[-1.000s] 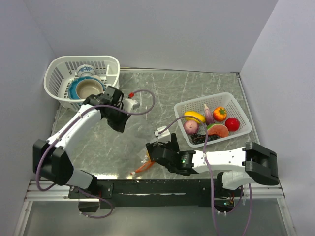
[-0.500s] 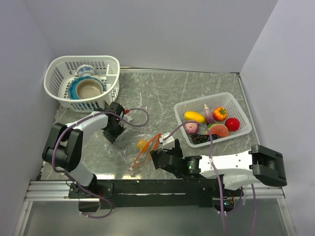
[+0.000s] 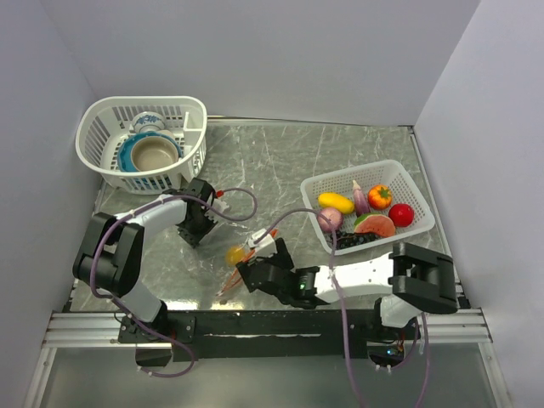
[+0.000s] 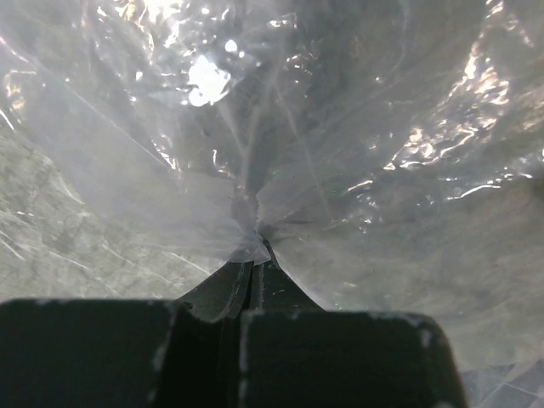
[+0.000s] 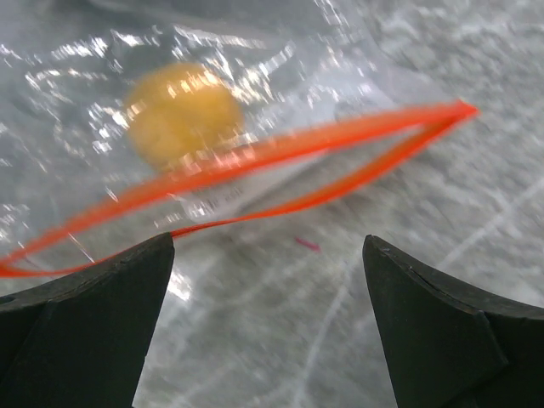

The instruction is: Open the zip-top bag and remove the fake food

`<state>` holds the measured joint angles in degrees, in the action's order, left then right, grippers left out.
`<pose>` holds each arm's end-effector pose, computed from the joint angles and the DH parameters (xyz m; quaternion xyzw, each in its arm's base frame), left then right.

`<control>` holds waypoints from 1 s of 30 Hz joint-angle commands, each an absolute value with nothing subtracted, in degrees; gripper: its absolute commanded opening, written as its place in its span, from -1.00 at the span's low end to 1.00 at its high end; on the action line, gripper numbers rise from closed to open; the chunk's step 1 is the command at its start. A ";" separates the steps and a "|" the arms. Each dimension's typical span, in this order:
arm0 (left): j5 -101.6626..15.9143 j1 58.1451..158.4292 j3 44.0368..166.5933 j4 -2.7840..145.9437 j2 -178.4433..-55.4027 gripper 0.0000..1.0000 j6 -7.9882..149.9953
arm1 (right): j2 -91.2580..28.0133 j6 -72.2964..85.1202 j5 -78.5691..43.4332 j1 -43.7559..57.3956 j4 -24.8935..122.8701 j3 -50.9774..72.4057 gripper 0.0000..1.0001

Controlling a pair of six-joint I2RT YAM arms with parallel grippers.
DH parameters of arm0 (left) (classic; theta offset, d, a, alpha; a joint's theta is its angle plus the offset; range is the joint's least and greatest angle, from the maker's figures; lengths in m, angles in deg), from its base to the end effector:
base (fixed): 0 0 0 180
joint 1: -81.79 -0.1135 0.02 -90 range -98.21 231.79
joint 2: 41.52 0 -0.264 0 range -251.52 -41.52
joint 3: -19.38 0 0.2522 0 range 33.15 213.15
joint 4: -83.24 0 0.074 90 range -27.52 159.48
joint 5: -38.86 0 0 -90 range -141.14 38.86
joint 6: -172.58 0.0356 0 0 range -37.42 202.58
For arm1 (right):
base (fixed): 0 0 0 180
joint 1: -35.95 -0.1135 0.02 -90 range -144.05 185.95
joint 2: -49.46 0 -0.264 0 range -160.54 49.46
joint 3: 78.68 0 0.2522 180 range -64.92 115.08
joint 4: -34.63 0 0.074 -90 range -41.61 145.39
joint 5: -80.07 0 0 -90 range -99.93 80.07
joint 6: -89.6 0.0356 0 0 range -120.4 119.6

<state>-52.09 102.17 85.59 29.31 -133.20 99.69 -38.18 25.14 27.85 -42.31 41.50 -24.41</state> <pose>0.2585 -0.0954 0.1612 0.3192 0.9431 0.0056 0.0926 0.0819 0.2871 0.1726 -0.2591 0.8296 0.1320 0.4767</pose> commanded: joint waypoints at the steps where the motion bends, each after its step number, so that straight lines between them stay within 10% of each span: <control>1: -51.75 102.35 84.83 30.01 -131.87 -0.98 100.69 | -40.98 21.92 26.90 -42.45 37.14 -19.84 1.00; 30: -49.55 102.27 84.12 30.01 -131.16 -0.98 101.92 | -59.70 15.07 15.65 -37.62 28.70 -5.60 1.00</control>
<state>-51.76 102.17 84.89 29.75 -132.87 101.15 -57.45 15.59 17.14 -38.81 31.25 -9.35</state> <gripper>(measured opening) 0.017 0.999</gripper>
